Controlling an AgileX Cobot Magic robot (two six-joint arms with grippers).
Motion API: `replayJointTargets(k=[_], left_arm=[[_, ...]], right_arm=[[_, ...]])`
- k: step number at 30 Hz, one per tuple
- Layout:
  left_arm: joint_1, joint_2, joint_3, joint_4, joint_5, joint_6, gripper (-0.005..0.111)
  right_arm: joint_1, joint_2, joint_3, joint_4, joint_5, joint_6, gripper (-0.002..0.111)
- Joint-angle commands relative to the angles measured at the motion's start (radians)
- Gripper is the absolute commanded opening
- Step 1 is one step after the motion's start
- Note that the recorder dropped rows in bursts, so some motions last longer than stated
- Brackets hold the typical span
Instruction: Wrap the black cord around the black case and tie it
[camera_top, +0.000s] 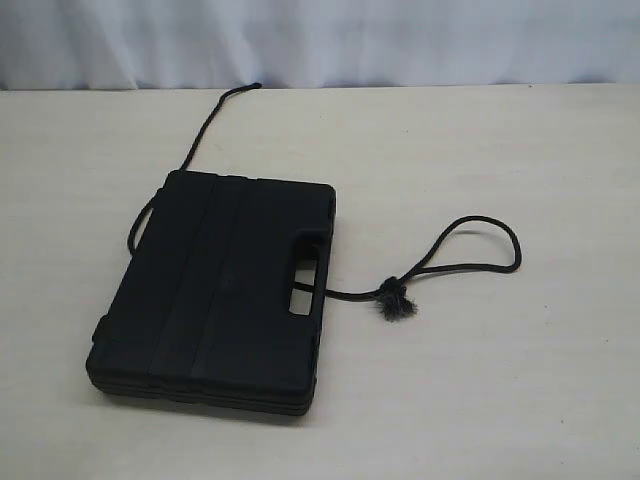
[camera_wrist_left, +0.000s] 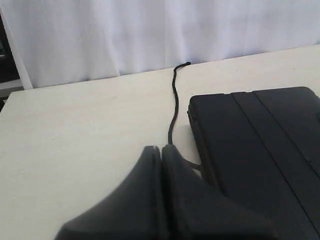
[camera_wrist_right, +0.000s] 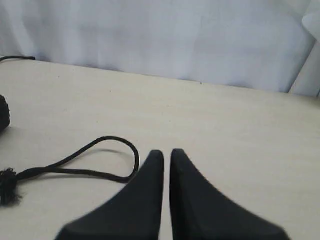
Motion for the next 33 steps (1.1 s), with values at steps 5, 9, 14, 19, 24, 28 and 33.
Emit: replayJointTargets(k=[5, 9, 14, 19, 24, 28, 33], left_arm=[[-0.010, -0.002, 0.002, -0.017, -0.060, -0.002, 0.000], [-0.010, -0.002, 0.002, -0.304, -0.204, -0.004, 0.000], [-0.010, -0.002, 0.002, -0.553, -0.490, -0.036, 0.000], [-0.010, -0.002, 0.002, -0.547, -0.766, -0.382, 0.000], [-0.010, 0.018, 0.002, -0.513, -1.038, -0.667, 0.000], [-0.010, 0.136, -0.101, -0.420, -1.067, -0.681, 0.000], [-0.010, 0.325, -0.305, 0.004, -0.960, -0.613, 0.000]], right_arm=[[-0.003, -0.006, 0.003, 0.058, -0.055, 0.004, 0.005], [-0.003, -0.006, 0.003, 0.449, -0.168, 0.038, 0.005], [-0.003, -0.006, 0.003, 0.945, -0.361, 0.038, 0.005], [-0.003, -0.006, -0.106, 0.963, -0.392, 0.077, 0.005], [-0.003, 0.092, -0.286, 0.849, -0.425, 0.096, 0.005], [-0.003, 0.322, -0.453, 0.778, -0.246, 0.082, 0.005], [-0.003, 0.669, -0.699, 0.702, 0.160, -0.085, 0.005]])
